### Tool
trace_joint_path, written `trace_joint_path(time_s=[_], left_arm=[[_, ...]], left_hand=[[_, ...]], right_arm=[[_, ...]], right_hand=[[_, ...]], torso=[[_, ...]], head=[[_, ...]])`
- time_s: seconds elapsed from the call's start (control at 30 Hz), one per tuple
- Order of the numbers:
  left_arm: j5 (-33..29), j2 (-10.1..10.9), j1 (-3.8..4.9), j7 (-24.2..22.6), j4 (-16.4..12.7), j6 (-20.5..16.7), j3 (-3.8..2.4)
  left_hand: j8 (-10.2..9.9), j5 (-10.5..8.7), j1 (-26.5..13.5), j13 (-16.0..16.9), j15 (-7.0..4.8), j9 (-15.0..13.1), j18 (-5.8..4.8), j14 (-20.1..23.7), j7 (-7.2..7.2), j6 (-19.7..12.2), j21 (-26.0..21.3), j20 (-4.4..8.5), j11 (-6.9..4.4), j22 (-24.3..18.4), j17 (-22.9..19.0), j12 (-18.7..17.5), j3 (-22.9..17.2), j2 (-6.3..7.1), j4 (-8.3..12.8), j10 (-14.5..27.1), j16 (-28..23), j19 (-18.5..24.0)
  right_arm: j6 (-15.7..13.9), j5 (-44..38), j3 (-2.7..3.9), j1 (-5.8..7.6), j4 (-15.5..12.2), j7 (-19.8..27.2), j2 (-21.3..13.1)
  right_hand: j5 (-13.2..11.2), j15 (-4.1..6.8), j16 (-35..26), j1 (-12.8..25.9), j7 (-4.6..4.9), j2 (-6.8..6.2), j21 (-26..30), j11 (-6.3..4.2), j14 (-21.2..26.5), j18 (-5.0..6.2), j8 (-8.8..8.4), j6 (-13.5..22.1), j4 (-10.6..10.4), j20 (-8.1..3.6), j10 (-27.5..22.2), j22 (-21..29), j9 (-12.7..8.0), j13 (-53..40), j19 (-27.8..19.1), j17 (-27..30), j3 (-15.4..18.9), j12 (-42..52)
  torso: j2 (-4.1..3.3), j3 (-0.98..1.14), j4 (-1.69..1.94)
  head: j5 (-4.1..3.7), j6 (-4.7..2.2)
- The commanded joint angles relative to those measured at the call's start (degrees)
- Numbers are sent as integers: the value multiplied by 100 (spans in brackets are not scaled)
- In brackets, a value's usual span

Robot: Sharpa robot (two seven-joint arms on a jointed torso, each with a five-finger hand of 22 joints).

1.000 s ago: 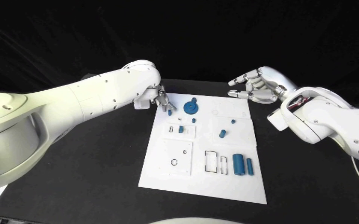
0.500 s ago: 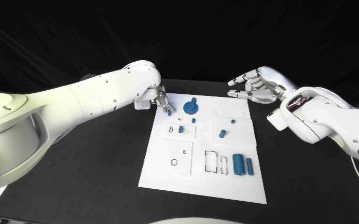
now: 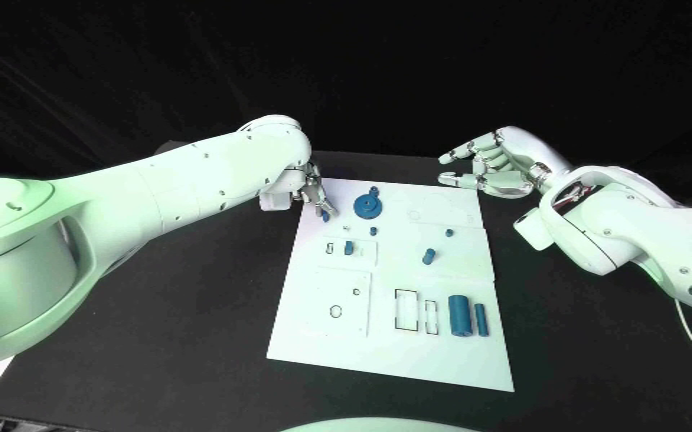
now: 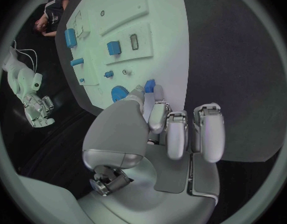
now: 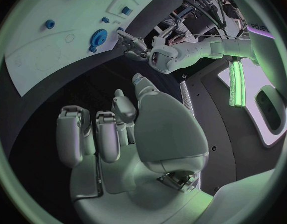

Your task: Assemble the parts on the task board

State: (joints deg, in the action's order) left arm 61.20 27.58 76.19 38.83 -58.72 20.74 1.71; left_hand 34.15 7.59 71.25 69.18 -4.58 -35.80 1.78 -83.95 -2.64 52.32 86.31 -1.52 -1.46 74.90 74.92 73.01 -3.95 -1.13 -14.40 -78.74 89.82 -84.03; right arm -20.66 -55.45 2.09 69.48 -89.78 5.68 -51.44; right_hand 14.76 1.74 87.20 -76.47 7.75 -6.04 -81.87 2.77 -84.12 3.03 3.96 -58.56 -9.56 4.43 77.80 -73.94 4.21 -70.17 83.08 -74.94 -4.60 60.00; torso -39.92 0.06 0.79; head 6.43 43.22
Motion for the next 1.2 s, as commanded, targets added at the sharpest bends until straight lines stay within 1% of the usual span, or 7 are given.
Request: trace_joint_path(time_s=[0.03,0.43,0.6,0.77,0.83,0.93,1.2], left_arm=[[-62,-13,0,-41,-1,131,1],[-89,-13,0,-28,-1,149,3],[-93,-15,0,-28,-3,134,3],[-95,-15,0,-27,-3,29,3],[-95,-12,0,-37,-3,0,3],[-95,-6,0,-75,-8,-55,3],[-136,152,-2,-208,-238,-374,2]], left_hand=[[35,14,14,7,-37,8,-53,-605,23,38,8,18,-16,1026,1508,19,-22,21,-27,-28,18,-392],[61,-9,-125,19,-33,14,-57,-605,21,86,18,16,-12,1044,1508,31,90,128,-165,-50,18,-398],[68,3,-77,20,-37,14,-55,-605,34,94,13,18,-21,1038,1508,33,69,106,-148,-54,18,-396],[-3,84,871,2,-106,53,-41,-605,102,-48,-25,76,-92,994,1508,-8,-662,-175,404,-23,18,-376],[-20,67,1011,-18,-69,67,-37,-605,27,-89,-44,81,-55,974,1508,-43,-1092,-91,536,-5,18,-367],[15,65,889,-29,-26,55,-32,-605,27,-98,-64,47,-27,958,1508,-56,-1714,137,580,-21,18,-361],[144,32,519,-30,-28,-22,-26,-605,10,-105,-92,32,-19,937,1508,-53,-2531,471,659,-56,18,-355]], right_arm=[[73,-29,0,-4,0,49,6],[75,-29,0,-4,1,46,6],[76,-29,0,-4,4,48,9],[77,-28,0,-5,10,51,16],[79,-27,0,-5,13,52,19],[81,-26,0,-8,17,52,21],[90,-14,0,-17,31,59,31]], right_hand=[[12,-5,-24,2,-18,51,28,-25,-485,37,8,-36,0,-14,-25,3,8,-1,-20,-1094,45,-12],[12,-5,-24,2,-18,51,28,-25,-485,37,8,-36,0,-14,-25,3,8,-1,-20,-1094,45,-12],[12,-5,-24,2,-18,51,28,-25,-485,37,8,-36,0,-14,-25,3,8,-1,-20,-1094,45,-12],[12,-5,-24,2,-18,51,28,-25,-485,37,8,-36,0,-14,-25,3,8,-1,-20,-1094,45,-12],[12,-5,-24,2,-18,51,28,-25,-485,37,8,-36,0,-14,-25,3,8,-1,-20,-1094,45,-12],[12,-5,-24,2,-18,51,28,-25,-485,37,8,-36,0,-14,-25,3,8,-1,-20,-1094,45,-12],[15,-5,-26,0,-19,60,29,-26,-484,37,8,-38,0,-15,-18,3,9,-8,-20,-1092,46,1]], torso=[[-1,-2,0],[-1,-1,-1],[2,0,-2],[-2,2,1],[-2,2,0],[-2,3,2],[3,0,-6]], head=[[3,2],[5,7],[10,17],[11,19],[11,21],[13,26],[31,24]])
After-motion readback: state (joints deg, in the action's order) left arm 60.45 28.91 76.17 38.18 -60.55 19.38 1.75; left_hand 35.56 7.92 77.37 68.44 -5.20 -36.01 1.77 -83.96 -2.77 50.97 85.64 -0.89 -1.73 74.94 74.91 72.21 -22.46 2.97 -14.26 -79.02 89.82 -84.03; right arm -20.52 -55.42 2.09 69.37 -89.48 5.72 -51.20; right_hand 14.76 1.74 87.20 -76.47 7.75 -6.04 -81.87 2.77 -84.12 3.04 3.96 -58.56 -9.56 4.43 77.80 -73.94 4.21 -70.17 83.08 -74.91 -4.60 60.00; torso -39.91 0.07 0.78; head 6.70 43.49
